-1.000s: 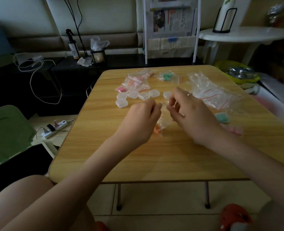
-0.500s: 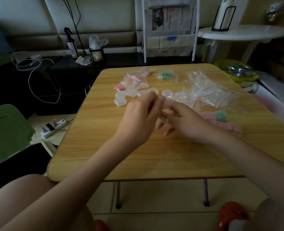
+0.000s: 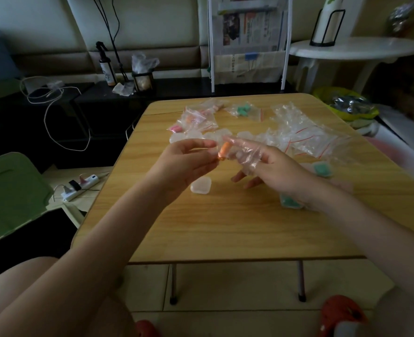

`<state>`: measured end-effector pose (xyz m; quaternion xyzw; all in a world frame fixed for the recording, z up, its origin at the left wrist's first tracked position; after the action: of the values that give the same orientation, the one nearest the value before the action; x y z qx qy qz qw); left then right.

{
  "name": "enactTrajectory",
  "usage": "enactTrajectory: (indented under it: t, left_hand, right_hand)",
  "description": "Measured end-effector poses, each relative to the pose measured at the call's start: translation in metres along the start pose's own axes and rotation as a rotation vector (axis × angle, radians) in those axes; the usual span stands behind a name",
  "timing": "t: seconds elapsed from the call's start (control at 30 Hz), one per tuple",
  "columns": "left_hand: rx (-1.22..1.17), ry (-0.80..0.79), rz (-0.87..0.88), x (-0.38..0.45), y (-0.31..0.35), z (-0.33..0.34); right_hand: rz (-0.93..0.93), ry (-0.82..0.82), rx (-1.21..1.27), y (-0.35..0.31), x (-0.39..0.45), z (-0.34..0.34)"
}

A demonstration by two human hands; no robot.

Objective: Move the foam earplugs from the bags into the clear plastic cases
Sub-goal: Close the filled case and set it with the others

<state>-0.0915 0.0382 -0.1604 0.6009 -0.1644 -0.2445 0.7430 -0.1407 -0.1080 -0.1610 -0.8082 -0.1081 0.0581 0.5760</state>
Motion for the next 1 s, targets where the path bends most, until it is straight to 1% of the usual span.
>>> enactTrajectory:
  t: [0.07, 0.17, 0.33, 0.47, 0.53, 0.67, 0.77, 0.83, 0.93, 1.0]
  left_hand:
    - [0.08, 0.043, 0.019, -0.003, 0.001, 0.002]
    - [0.27, 0.137, 0.091, -0.007, 0.006, 0.003]
    - [0.445, 0.285, 0.203, -0.012, 0.008, 0.004]
    - [0.616, 0.323, 0.325, -0.016, 0.01, 0.014]
    - [0.65, 0.32, 0.372, -0.017, 0.013, 0.018]
    - [0.633, 0.334, 0.394, -0.017, 0.016, 0.018]
    - [0.585, 0.348, 0.379, -0.015, 0.014, 0.015]
    - [0.439, 0.329, 0.313, -0.012, 0.009, 0.012]
    - [0.158, 0.293, 0.195, -0.008, 0.0, 0.01]
    - [0.042, 0.274, 0.166, -0.007, -0.003, 0.011]
  right_hand:
    - [0.0, 0.002, -0.001, 0.001, 0.001, 0.001]
    - [-0.064, 0.017, 0.02, -0.005, -0.001, 0.002]
    - [-0.13, 0.125, 0.032, -0.01, -0.003, 0.0]
    - [-0.138, 0.214, 0.036, -0.008, -0.003, 0.001]
    - [-0.113, 0.245, 0.071, -0.005, -0.003, 0.0]
    - [-0.049, 0.279, 0.087, 0.0, -0.002, -0.005]
    - [-0.001, 0.221, 0.01, 0.002, -0.001, -0.006]
    - [0.019, 0.163, -0.07, -0.001, 0.0, -0.005]
    - [0.039, 0.111, -0.179, -0.003, 0.002, -0.004]
    - [0.063, 0.082, -0.226, -0.001, 0.002, -0.003]
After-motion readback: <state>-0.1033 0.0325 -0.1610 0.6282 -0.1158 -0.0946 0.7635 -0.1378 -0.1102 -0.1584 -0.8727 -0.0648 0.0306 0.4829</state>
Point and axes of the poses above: each hand's wrist, its own x-axis towards the middle knuckle, its own z-axis out of the palm, y = z × x, the point moved 6 cm from there along x, towards the middle knuckle, and after that the axes turned 8 degrees about -y, right-handed, at the moved point
